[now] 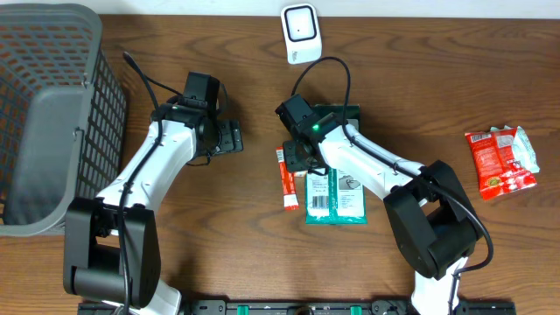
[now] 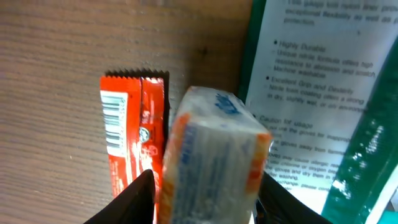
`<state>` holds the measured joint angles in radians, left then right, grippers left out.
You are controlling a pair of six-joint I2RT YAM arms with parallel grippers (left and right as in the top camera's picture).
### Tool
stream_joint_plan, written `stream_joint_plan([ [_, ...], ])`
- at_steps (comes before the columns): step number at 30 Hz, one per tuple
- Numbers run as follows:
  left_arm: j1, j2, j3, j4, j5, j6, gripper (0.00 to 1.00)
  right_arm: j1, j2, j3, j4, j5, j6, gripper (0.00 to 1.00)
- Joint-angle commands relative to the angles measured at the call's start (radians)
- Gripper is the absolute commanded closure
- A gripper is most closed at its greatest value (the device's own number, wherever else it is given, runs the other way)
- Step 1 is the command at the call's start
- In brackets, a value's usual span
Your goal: Scan the item barcode
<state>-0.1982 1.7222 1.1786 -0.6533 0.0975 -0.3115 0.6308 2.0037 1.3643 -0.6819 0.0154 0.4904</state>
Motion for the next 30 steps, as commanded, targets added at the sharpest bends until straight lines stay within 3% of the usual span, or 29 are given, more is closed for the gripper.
stream_joint_plan([
  [1, 0.002, -0.016, 0.010, -0.003, -0.019, -0.005, 0.13, 0.005, 0.003, 0.031, -0.003, 0.013, 0.002, 0.56],
  [9, 0.002, -0.016, 0.010, -0.003, -0.019, -0.005, 0.13, 0.005, 0.003, 0.052, -0.037, 0.014, 0.002, 0.58],
  [18, 0.002, -0.016, 0.010, -0.003, -0.019, -0.005, 0.13, 0.005, 0.003, 0.051, -0.037, 0.013, 0.002, 0.75],
  [26, 0.002, -0.016, 0.010, -0.003, -0.019, -0.005, 0.13, 0.005, 0.003, 0.051, -0.037, 0.014, 0.002, 0.81],
  [27, 0.002, -0.016, 0.010, -0.003, -0.019, -0.005, 0.13, 0.005, 0.003, 0.051, -0.037, 0.014, 0.002, 0.79],
  [28, 0.002, -0.016, 0.010, -0.003, -0.019, -0.005, 0.13, 0.005, 0.003, 0.051, -0.037, 0.014, 0.002, 0.56],
  [30, 0.002, -0.016, 0.010, -0.003, -0.019, -0.005, 0.13, 0.005, 0.003, 0.051, -0.037, 0.014, 0.002, 0.51],
])
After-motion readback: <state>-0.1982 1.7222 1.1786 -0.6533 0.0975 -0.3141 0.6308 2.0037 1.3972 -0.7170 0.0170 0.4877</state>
